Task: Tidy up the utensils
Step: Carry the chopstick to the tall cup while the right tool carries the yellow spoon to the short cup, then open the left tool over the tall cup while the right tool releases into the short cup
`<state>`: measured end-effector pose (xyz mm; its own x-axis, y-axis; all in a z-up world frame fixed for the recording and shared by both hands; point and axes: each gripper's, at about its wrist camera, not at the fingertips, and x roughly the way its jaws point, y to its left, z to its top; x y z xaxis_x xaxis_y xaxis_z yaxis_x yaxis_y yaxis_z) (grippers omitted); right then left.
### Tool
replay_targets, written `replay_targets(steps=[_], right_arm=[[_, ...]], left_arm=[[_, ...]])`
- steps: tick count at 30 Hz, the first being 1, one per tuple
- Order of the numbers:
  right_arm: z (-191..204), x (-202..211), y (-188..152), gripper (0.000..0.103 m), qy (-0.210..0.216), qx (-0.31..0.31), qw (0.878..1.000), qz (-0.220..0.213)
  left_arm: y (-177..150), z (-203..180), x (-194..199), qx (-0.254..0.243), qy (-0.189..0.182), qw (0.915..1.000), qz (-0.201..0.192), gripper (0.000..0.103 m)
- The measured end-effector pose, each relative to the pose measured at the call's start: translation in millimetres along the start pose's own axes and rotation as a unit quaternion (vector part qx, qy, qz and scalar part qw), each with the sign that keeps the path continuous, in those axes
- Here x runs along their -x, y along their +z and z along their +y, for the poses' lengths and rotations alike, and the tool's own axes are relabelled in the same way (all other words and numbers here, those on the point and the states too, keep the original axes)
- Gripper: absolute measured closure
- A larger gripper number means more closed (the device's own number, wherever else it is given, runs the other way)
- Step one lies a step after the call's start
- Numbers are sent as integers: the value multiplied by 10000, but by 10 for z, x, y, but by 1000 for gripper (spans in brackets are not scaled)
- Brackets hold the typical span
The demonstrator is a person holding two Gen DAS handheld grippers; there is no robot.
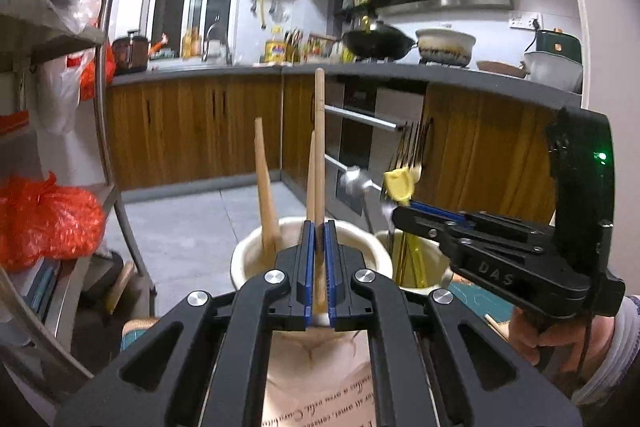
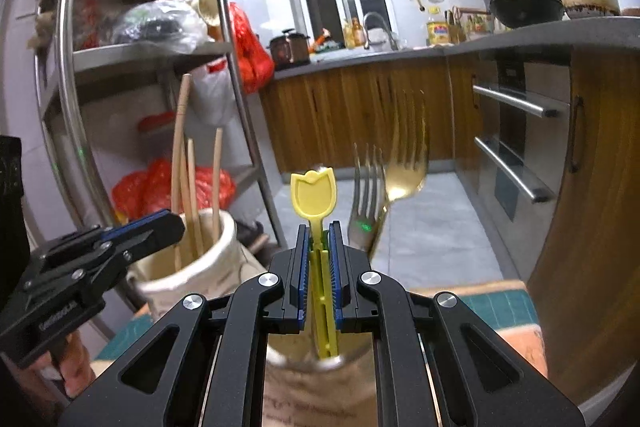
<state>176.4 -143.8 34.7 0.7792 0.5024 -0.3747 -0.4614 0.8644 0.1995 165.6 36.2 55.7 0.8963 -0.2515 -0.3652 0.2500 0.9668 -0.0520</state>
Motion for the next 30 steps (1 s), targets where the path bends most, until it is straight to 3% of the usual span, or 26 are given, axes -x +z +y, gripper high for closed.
replay_targets(steps=[9, 15, 18, 21, 25, 27, 30], right_arm=[[-91, 116, -78, 92, -410, -264, 9986, 214], [-143, 95, -114, 92, -466, -363, 9977, 329], [-145, 100, -107, 92, -499, -350, 9976, 324], [-148, 129, -91, 89, -546, -321, 9975, 303], [-186, 212, -63, 70, -601, -390, 9971, 262], [-230, 278, -49, 66, -607, -468, 9967, 255], [-273, 377, -32, 50, -646, -490, 9964, 256]], left_arm=[[-8, -60, -21, -149, -58, 9997, 184, 98], [0, -126, -13, -254, -52, 9995, 177, 96], [10, -134, -8, -273, -11, 9995, 176, 79], [25, -122, 29, -251, 25, 9996, 135, 74], [39, -111, 128, -210, 41, 9998, 59, 60], [38, -103, 203, -203, 73, 9998, 19, 54], [38, -95, 301, -205, 153, 9997, -25, 41]])
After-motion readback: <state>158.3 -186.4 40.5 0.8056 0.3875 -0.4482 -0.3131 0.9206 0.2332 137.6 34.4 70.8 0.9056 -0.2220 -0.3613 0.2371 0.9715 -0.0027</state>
